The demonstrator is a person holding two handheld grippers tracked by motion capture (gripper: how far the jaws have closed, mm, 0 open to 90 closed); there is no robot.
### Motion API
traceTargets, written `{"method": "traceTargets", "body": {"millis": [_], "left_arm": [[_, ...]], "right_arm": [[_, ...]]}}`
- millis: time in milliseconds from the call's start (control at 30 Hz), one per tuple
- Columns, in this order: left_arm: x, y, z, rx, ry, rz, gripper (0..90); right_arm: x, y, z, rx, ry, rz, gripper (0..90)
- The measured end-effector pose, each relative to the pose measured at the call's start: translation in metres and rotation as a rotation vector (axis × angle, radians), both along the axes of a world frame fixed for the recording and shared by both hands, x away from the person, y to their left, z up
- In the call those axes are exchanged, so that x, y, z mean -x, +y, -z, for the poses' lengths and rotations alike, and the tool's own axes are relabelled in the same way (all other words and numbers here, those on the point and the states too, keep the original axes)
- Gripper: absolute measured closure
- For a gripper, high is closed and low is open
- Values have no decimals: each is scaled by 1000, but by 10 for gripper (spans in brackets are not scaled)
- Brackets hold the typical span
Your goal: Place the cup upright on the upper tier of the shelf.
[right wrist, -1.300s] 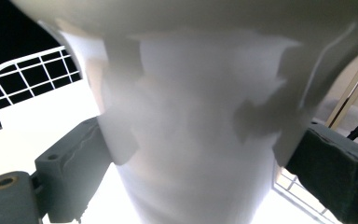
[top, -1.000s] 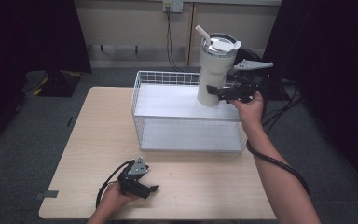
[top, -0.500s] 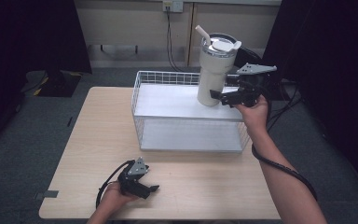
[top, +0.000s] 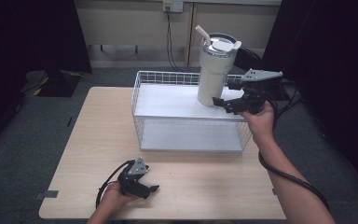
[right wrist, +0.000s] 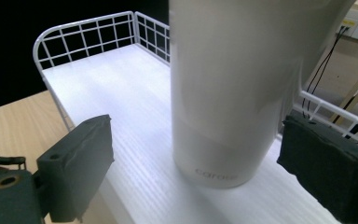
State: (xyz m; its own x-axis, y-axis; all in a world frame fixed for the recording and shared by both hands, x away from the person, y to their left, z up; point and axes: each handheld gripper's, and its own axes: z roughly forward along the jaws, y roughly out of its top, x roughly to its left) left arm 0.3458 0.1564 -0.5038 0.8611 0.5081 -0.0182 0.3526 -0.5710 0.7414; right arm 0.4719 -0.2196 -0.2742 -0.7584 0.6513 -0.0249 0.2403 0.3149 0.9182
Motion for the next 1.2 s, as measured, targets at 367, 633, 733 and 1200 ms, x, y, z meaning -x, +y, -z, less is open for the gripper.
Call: {"method": "traceTargets", "body": {"millis": [367,633,733,1200], "left_arm": [[0,0,0,0,0,0,138],[0,0,0,0,0,0,138],[0,0,0,0,0,0,138],[0,0,0,0,2,0,138]], "right_arm": [[20,-6,1,7,9,-38,91],[31,-9,3,15,12,-59,91],[35,-10,3,9,13,-69,91],[61,-8,14,20,15,-143,91]]}}
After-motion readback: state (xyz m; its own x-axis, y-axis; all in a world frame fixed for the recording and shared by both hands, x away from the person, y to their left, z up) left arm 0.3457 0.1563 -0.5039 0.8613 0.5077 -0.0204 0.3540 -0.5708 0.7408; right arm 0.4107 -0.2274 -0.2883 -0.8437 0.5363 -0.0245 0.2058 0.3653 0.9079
